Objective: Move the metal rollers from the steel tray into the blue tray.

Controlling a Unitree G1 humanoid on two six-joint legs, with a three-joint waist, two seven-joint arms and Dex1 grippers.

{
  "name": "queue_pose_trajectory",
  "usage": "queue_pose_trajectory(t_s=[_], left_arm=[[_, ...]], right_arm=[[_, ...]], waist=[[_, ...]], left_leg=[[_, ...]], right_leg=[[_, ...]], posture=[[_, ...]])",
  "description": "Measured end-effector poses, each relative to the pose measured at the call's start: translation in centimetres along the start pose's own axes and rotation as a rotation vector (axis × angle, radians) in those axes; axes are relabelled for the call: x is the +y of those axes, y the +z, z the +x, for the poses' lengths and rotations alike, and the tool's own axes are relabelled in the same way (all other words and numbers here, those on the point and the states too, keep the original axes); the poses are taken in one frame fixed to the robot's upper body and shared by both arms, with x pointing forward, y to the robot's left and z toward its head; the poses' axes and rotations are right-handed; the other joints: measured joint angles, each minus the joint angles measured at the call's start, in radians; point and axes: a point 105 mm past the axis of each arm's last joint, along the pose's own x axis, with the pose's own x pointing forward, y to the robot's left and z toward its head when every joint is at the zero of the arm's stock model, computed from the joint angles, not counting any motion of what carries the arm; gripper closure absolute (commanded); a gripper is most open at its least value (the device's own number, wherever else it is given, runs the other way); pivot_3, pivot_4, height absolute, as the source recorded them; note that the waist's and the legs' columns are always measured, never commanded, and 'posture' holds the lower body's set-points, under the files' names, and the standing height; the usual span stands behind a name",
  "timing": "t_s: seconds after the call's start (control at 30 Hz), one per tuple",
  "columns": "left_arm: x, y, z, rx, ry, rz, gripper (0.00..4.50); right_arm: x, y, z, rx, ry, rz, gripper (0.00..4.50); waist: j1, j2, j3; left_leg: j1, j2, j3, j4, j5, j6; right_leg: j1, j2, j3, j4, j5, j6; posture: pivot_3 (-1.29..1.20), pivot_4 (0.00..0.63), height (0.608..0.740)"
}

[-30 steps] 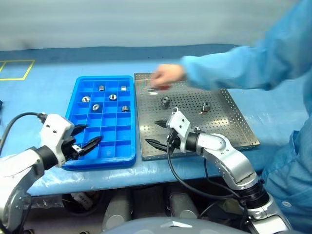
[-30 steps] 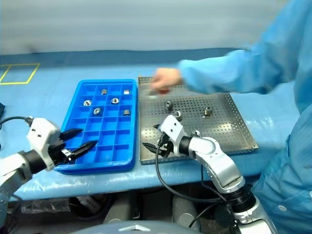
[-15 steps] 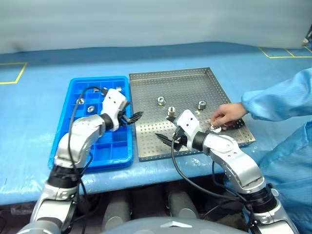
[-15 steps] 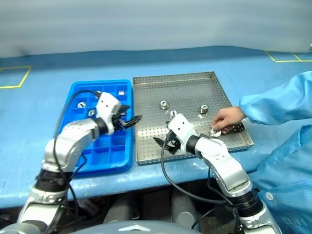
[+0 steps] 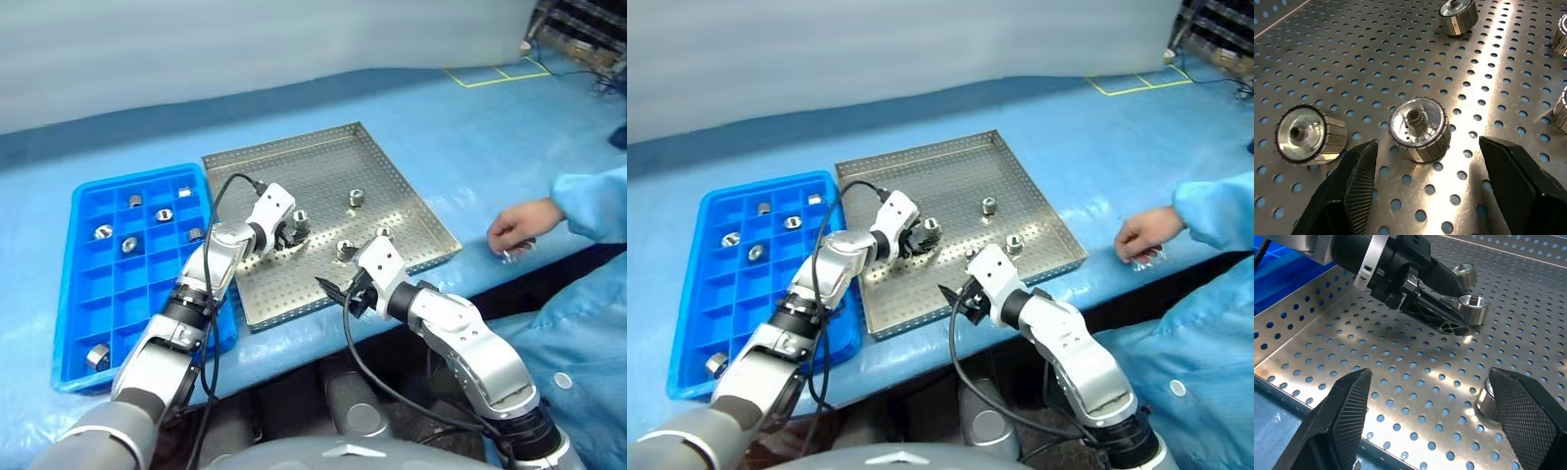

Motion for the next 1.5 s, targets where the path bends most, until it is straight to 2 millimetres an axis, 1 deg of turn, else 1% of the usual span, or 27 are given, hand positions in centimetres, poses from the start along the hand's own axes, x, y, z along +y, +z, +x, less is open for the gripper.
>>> queue_pose_trajectory(t_s=[0.17, 0.3, 0.4, 0.5, 0.63, 0.87, 1.03, 1.1, 1.13, 1.17, 1.23, 1.27, 1.33, 1.4, 1.47, 1.5], left_arm=[[0.6, -0.7, 0.5, 0.033, 0.033, 0.008, 0.90], [0.9, -0.6, 0.5, 0.038, 0.051, 0.026, 0.90], [1.0, -0.6, 0.4, 0.040, 0.058, 0.029, 0.90], [1.2, -0.7, 0.3, 0.039, 0.069, 0.018, 1.54], [0.9, -1.2, 0.1, 0.039, 0.061, 0.005, 2.77], [0.2, -1.4, -0.4, 0.053, 0.030, 0.007, 2.79], [0.0, -1.4, -1.1, 0.056, -0.005, 0.012, 2.79], [-0.4, -1.0, -2.4, 0.039, -0.062, -0.006, 2.79], [-0.5, -0.5, -2.9, 0.022, -0.079, -0.008, 2.79], [-0.3, 0.3, -4.1, 0.001, -0.090, 0.009, 2.79], [0.3, 1.7, -6.4, -0.025, -0.079, 0.073, 2.79], [0.9, 2.0, -7.7, -0.029, -0.054, 0.105, 2.79], [1.8, 2.6, -9.5, -0.036, 0.008, 0.137, 2.79], [2.9, 2.2, -11.0, -0.016, 0.098, 0.130, 2.79], [4.4, 1.0, -13.1, 0.041, 0.209, 0.131, 2.79], [5.3, -0.1, -14.5, 0.093, 0.272, 0.140, 2.79]], right_arm=[[-0.1, 0.0, 0.1, 0.001, -0.011, -0.005, 0.48], [-0.1, 0.0, 0.1, 0.001, -0.019, -0.009, 0.48], [-0.1, 0.0, 0.1, 0.001, -0.019, -0.006, 0.48], [-0.1, 0.0, 0.3, 0.000, -0.018, -0.003, 0.48], [-0.2, 0.0, 0.8, 0.003, -0.015, -0.005, 0.48], [-0.1, 0.0, 1.3, -0.004, -0.013, 0.004, 0.48], [-0.2, -0.2, 1.4, -0.002, -0.006, 0.010, 0.48], [-0.2, 0.1, 1.4, -0.009, 0.016, 0.008, 0.48], [-0.2, 0.1, 1.3, -0.010, 0.026, 0.009, 0.48], [-0.1, 0.4, 1.4, -0.021, 0.046, 0.010, 0.48], [-0.1, 1.1, 1.4, -0.057, 0.069, 0.033, 0.48], [0.0, 1.6, 1.5, -0.081, 0.078, 0.047, 0.48], [-0.2, 2.2, 1.5, -0.111, 0.081, 0.054, 0.48], [-0.2, 2.9, 1.7, -0.135, 0.091, 0.046, 0.48], [0.3, 3.3, 1.9, -0.160, 0.121, 0.068, 0.48], [0.7, 3.3, 2.0, -0.174, 0.147, 0.092, 0.48]], waist=[[-0.056, 0.000, 0.000], [-0.075, 0.000, 0.000], [-0.079, 0.000, 0.000], [-0.081, 0.000, 0.000], [-0.082, 0.000, 0.000], [-0.076, 0.000, 0.000], [-0.076, 0.000, 0.000], [-0.078, 0.000, 0.000], [-0.076, 0.000, 0.000], [-0.075, 0.000, 0.001], [-0.071, 0.000, 0.001], [-0.069, 0.000, 0.001], [-0.052, 0.000, 0.000], [-0.035, 0.000, 0.000], [-0.024, -0.001, 0.001], [-0.019, -0.001, 0.001]], left_leg=[[0.002, 0.000, 0.001, 0.000, 0.000, 0.000], [0.004, 0.000, 0.002, -0.001, 0.000, 0.000], [0.004, 0.000, 0.002, -0.001, 0.000, 0.000], [0.004, 0.000, 0.002, -0.001, 0.000, 0.000], [0.006, 0.001, 0.003, -0.002, 0.000, 0.000], [0.006, 0.001, 0.003, -0.002, 0.000, 0.000], [0.006, 0.001, 0.003, -0.003, 0.000, 0.000], [0.005, 0.001, 0.004, -0.004, 0.000, 0.000], [0.005, 0.001, 0.004, -0.004, 0.000, 0.000], [0.005, 0.001, 0.004, -0.004, 0.000, 0.000], [0.006, 0.002, 0.004, -0.005, 0.000, 0.000], [0.006, 0.002, 0.004, -0.005, 0.000, 0.000], [0.006, 0.002, 0.004, -0.005, 0.000, 0.000], [0.006, 0.002, 0.004, -0.005, 0.000, 0.000], [0.006, 0.002, 0.004, -0.005, 0.000, 0.000], [0.006, 0.003, 0.004, -0.006, 0.000, 0.000]], right_leg=[[0.001, 0.000, 0.002, 0.000, 0.001, 0.001], [0.002, 0.000, 0.003, 0.000, 0.001, 0.002], [0.002, 0.000, 0.003, 0.000, 0.001, 0.002], [0.002, 0.000, 0.004, 0.000, 0.001, 0.003], [0.003, 0.000, 0.004, 0.000, 0.001, 0.002], [0.003, 0.000, 0.004, 0.000, 0.001, 0.002], [0.003, 0.000, 0.005, 0.000, 0.001, 0.002], [0.000, 0.000, 0.006, 0.001, 0.002, 0.003], [0.000, 0.000, 0.006, 0.001, 0.002, 0.004], [-0.001, 0.001, 0.006, 0.001, 0.003, 0.005], [-0.001, 0.001, 0.007, 0.001, 0.003, 0.005], [-0.001, 0.002, 0.007, 0.001, 0.003, 0.005], [0.000, 0.002, 0.007, 0.001, 0.001, 0.002], [0.000, 0.002, 0.007, 0.001, 0.001, 0.001], [-0.001, 0.002, 0.007, 0.001, 0.001, 0.001], [-0.001, 0.002, 0.006, 0.001, 0.001, 0.001]], posture=[[-0.45, 0.150, 0.740], [-0.45, 0.150, 0.740], [-0.43, 0.150, 0.740], [-0.42, 0.150, 0.740], [-0.41, 0.150, 0.740], [-0.40, 0.150, 0.740], [-0.39, 0.150, 0.740], [-0.37, 0.150, 0.740], [-0.36, 0.150, 0.740], [-0.35, 0.150, 0.740], [-0.32, 0.150, 0.740], [-0.31, 0.150, 0.740], [-0.28, 0.150, 0.740], [-0.25, 0.150, 0.740], [-0.24, 0.150, 0.740], [-0.23, 0.150, 0.740]])
